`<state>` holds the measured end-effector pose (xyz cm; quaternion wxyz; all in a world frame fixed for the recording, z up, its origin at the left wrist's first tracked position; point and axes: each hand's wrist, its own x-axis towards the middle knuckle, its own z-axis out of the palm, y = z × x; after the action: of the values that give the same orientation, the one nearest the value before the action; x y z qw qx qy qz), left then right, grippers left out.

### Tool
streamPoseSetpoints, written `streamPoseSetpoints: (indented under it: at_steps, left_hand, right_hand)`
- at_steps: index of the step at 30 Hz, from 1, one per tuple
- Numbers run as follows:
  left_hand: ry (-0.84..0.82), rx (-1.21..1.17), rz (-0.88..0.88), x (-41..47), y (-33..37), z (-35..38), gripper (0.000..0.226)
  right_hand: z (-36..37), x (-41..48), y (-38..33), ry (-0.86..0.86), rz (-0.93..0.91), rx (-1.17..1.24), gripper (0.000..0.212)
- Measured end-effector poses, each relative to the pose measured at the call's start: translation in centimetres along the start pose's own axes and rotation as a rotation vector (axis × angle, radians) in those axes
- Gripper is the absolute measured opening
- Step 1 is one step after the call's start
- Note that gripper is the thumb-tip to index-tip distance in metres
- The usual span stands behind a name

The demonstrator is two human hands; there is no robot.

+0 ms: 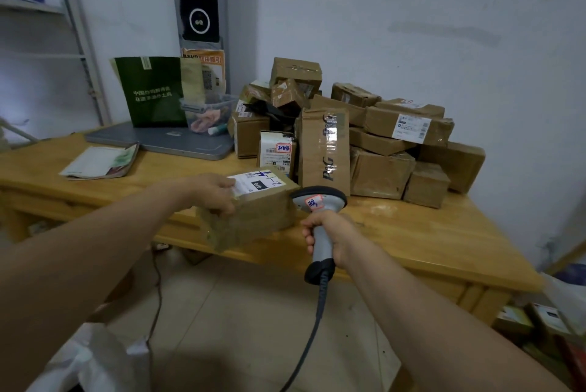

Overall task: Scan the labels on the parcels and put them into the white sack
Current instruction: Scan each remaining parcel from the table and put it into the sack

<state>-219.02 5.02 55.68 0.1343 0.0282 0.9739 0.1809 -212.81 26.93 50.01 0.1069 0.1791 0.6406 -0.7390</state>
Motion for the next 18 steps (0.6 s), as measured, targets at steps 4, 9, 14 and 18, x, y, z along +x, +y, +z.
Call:
streamPoseSetpoints:
  at_steps: [4, 9, 14, 18]
  left_hand:
    - [0.329, -0.026, 0.029, 0.0, -1.3, 0.7, 0.045]
    - [0.461, -0.185, 0.025, 0.2, -1.5, 2.3, 0.037]
    - [0.339, -0.215, 0.128, 0.9, -1.1, 1.7, 0.032]
    - [0.282, -0.284, 0.173, 0.9, -2.8, 0.7, 0.037]
  right_hand:
    - [0.3, -0.4, -0.2, 0.085, -0.085, -0.006, 0.010]
    - [0.6, -0.6, -0.6, 0.120, -0.112, -0.002, 0.010]
    - [1.0, -0.1, -0.6, 0.115, -0.106, -0.014, 0.010]
    - [0.7, 0.6, -0.5, 0.140, -0.098, 0.004, 0.013]
